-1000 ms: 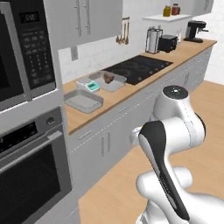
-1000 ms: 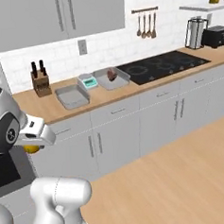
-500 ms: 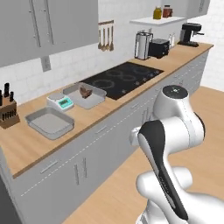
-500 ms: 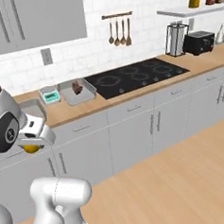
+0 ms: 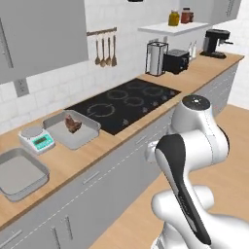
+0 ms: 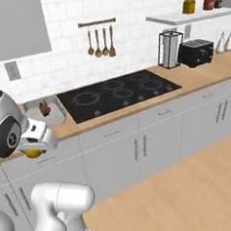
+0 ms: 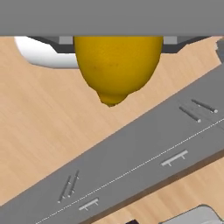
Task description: Place one lemon and one steak in each tupperware on the nearby counter, to pack two identical lunches.
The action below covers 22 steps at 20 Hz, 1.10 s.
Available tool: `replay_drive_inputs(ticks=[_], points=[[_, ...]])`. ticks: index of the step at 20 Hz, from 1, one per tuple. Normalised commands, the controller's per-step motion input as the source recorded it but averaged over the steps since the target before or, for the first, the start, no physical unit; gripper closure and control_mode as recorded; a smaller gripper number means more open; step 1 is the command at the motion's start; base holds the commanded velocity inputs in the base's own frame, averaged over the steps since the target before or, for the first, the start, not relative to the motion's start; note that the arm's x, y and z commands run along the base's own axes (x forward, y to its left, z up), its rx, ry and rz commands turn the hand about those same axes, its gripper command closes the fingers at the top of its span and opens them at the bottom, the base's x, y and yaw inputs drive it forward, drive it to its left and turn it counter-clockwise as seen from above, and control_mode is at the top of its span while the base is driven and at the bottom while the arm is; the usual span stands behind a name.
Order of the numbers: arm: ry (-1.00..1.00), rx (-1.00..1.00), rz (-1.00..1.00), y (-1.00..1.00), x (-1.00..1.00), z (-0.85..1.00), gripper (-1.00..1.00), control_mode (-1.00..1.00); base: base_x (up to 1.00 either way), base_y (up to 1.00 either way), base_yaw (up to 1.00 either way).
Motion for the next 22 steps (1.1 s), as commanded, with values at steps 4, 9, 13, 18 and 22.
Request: replay_drive_inputs(ticks=[4, 9, 13, 18, 22], points=[[0.00, 0.00, 0.00, 0.00, 0.00, 0.00, 1.00, 1.00, 1.00, -0.17, 0.35], [0.00, 0.00, 0.00, 0.00, 0.00, 0.00, 1.00, 1.00, 0.97, 0.00, 0.57], [0.00, 0.00, 0.00, 0.00, 0.00, 0.00, 1.00, 1.00, 0.99, 0.08, 0.58], [0.05, 0.00, 0.16, 0.02, 0.60, -0.23, 1.00, -1.00, 0.40, 0.00, 0.14], [0.12, 0.01, 0.23, 0.35, 1.00, -0.67, 1.00, -1.00, 0.00, 0.00, 0.00]])
